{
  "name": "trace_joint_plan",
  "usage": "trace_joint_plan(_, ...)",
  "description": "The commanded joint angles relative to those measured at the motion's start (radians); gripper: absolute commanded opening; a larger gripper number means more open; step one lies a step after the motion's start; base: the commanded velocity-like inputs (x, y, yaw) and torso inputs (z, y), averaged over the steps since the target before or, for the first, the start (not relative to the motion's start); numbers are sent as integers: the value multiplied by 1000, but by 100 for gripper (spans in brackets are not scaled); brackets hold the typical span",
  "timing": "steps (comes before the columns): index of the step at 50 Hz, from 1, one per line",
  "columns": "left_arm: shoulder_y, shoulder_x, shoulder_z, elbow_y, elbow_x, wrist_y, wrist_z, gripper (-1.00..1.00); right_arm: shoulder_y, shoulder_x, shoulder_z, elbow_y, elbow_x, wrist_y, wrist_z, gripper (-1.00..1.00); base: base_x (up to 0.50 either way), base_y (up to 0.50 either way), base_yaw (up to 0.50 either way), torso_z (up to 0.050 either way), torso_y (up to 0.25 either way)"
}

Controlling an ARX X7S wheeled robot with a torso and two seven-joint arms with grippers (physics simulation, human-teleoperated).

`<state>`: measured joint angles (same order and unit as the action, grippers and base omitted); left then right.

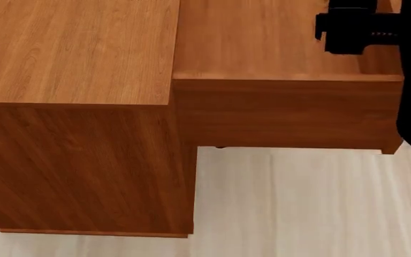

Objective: Close the bottom drawer of the cabinet and open the top drawer.

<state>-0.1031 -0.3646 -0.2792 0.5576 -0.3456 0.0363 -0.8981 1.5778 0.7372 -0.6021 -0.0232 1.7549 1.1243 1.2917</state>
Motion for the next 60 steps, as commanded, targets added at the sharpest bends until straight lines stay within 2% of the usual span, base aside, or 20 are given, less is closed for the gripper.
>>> trace_joint_plan(1, -5, -6, 0, 8, -6, -13, -7, 100, -41, 52, -75, 361, -81, 53, 78, 100, 0, 0, 5, 0, -10)
trace_joint_plan(11, 9, 4, 3, -11, 3, 20, 3, 100, -5, 96, -87, 423, -123, 65, 74, 100, 3, -1, 0, 0, -6)
trace_joint_plan(16, -5, -9, 2, 8, -7, -14, -8, 100, 16, 116, -90, 448, -130, 79, 75, 100, 3, -4, -5, 0, -2)
trace_joint_plan(19, 25, 17, 5, -37, 13, 62, 15, 100, 28, 130, -91, 460, -146, 74, 81, 100, 4, -5, -7, 0, -3)
trace_joint_plan(22, -3, -9, 2, 7, -7, -11, -9, 100, 20, 138, -81, 475, -138, 61, 74, 100, 0, -5, -7, 0, 0)
trace_joint_plan(23, 21, 13, 7, -32, 11, 53, 12, 100, 19, 142, -85, 469, -147, 60, 73, 100, 0, -5, -8, 0, 0)
trace_joint_plan(26, 26, 17, 9, -44, 16, 68, 17, 100, 14, 142, -84, 467, -147, 56, 69, 100, 0, -5, -8, 0, 0)
trace_joint_plan(30, 6, -4, 5, -4, -1, 8, -5, 100, 8, 140, -70, 463, -129, 44, 52, 100, 3, -6, -8, 0, -3)
trace_joint_plan(37, -7, -15, 9, 9, -3, -19, -13, 100, 26, 138, 33, 332, 47, 26, 69, 100, 2, -6, -8, 0, -2)
trace_joint_plan(42, 9, -3, 10, -11, 5, 17, -1, 100, 64, 142, 101, 226, 210, 14, 136, 100, 0, -5, -8, 0, 0)
trace_joint_plan(45, -6, -17, 10, 8, -4, -18, -12, 100, 79, 152, 129, 155, 312, -6, 191, 100, 0, -5, -7, 0, 0)
trace_joint_plan(51, -6, -17, 9, 9, -6, -19, -13, 100, 111, 175, 129, 25, 418, -38, 262, 100, 0, -3, -5, 0, 0)
trace_joint_plan(56, -5, -18, 11, 9, -5, -18, -12, 100, 75, 230, 110, -184, 505, -137, 273, 100, 0, -3, -1, 0, 0)
trace_joint_plan(60, -6, -19, 12, 7, -4, -20, -13, 100, 111, 274, 49, -334, 558, -227, 274, 100, 0, -1, 0, 0, 0)
